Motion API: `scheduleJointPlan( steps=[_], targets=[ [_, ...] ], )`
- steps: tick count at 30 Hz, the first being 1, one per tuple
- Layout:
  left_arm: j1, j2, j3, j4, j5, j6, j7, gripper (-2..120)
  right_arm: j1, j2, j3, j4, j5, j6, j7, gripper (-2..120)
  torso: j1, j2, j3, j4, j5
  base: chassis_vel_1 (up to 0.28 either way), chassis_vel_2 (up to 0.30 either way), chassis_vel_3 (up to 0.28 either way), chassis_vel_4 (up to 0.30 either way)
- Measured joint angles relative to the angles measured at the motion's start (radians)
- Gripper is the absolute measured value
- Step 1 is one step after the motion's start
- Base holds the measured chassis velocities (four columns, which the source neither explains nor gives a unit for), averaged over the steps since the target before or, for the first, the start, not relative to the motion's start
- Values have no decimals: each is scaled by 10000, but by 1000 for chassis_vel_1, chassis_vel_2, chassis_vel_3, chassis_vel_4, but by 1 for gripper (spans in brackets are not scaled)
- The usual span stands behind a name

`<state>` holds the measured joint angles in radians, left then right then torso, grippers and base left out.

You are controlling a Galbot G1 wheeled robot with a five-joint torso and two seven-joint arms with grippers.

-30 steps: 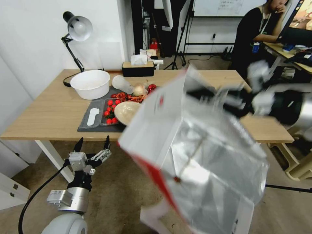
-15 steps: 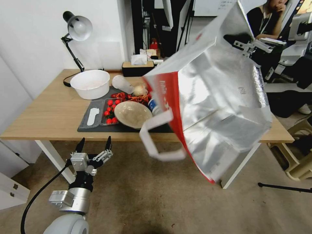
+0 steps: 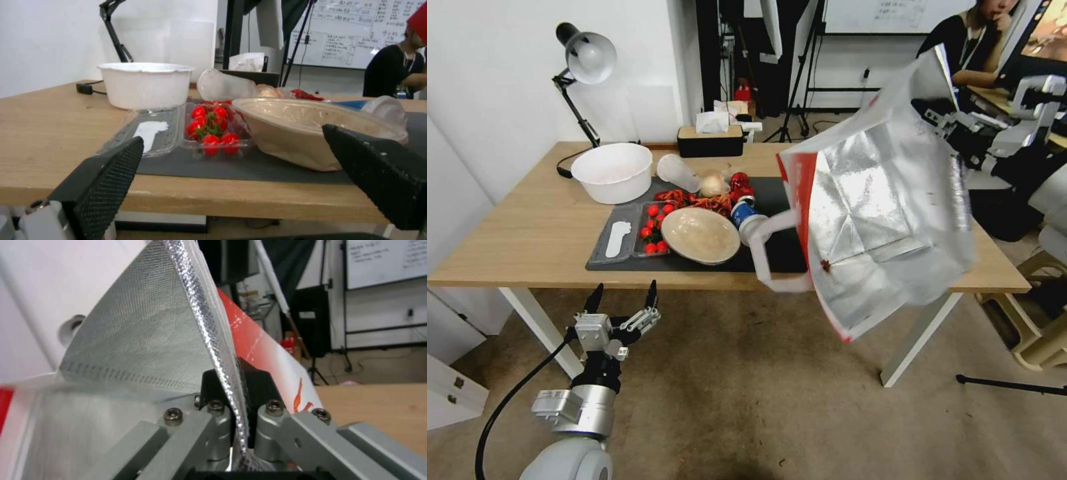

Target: Pick up the food delivery bag from the floor and place it on the table.

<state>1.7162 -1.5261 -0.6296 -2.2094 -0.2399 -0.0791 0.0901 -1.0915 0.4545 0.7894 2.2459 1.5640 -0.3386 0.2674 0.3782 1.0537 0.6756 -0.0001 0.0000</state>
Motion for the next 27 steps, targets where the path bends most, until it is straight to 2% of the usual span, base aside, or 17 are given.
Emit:
scheduleJointPlan(
  steps=[9,27],
  targets=[
    [-85,41,6,101,2,7,8,100,-122,391,-224,-670,-450,-36,122,0,-1,-3,-1,0,0,0,0,0,0],
    [-106,50,16,154,2,8,9,100,-124,449,-341,-983,-614,-37,112,0,-2,-4,-2,0,-1,0,0,0,0]
  ],
)
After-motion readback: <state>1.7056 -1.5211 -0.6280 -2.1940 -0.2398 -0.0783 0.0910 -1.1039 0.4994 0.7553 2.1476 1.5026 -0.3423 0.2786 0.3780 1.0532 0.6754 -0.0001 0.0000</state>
